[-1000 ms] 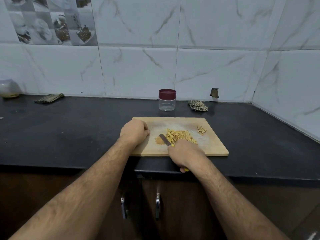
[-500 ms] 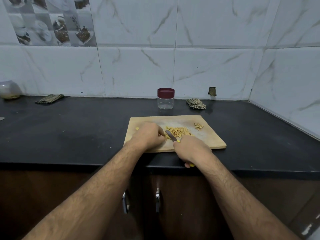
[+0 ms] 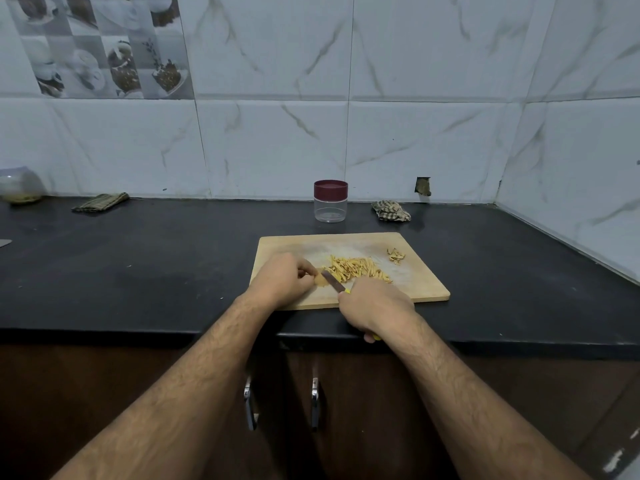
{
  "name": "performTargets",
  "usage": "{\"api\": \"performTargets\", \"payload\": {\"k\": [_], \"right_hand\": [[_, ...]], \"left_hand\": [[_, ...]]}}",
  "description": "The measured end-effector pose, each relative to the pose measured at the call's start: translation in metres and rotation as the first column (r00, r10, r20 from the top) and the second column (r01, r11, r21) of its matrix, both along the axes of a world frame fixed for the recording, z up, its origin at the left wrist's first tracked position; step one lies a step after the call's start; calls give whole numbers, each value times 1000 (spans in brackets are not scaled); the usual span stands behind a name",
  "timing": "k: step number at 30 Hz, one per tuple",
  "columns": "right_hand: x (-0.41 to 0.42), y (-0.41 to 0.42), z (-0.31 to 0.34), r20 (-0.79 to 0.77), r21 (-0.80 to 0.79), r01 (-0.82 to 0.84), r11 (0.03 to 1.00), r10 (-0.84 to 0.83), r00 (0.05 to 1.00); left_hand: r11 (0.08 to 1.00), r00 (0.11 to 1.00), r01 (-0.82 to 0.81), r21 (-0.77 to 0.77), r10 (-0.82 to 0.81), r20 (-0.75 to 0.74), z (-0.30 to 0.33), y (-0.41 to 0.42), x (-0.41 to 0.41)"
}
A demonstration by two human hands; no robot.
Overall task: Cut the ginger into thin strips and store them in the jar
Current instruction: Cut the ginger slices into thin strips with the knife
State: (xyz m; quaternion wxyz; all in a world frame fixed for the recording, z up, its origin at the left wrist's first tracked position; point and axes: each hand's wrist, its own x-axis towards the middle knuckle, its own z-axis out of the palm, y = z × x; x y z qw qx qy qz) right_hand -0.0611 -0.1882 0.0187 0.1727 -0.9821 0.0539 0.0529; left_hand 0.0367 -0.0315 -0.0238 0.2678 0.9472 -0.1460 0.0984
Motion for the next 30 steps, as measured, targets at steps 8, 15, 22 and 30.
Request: {"api": "performTargets", "payload": {"k": [8, 15, 22, 30], "right_hand": [[0, 3, -4, -38, 46, 45, 998, -44, 998], [3, 4, -6, -42, 72, 56, 996, -53, 998], [2, 3, -8, -31, 109, 59, 992, -55, 998], [0, 7, -4, -35, 35, 41, 999, -39, 999]], "left_hand": [[1000, 1000, -7, -8, 7, 27, 1, 1, -1], [1000, 1000, -13, -14, 14, 28, 4, -5, -3], [999, 1000, -9, -35, 10, 6, 5, -6, -2], [997, 998, -8, -75, 3, -67, 13, -4, -3]]}}
